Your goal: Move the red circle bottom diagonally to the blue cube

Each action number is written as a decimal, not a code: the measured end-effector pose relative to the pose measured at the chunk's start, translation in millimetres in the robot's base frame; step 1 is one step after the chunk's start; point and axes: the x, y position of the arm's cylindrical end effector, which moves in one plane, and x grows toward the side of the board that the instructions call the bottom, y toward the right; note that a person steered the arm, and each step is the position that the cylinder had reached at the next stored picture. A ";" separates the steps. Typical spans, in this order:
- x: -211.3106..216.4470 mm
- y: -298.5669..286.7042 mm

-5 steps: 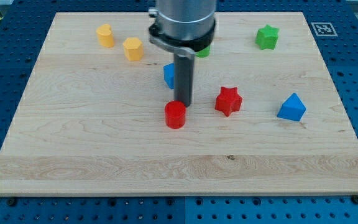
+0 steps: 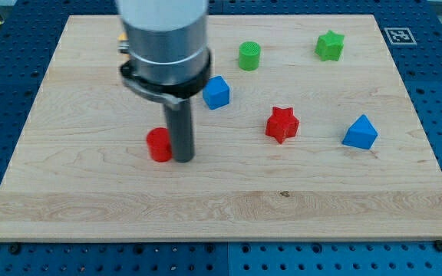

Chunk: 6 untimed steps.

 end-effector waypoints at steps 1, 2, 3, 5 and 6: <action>-0.1 -30.8; -6.4 6.1; -1.2 45.7; 6.2 158.2; 0.2 183.7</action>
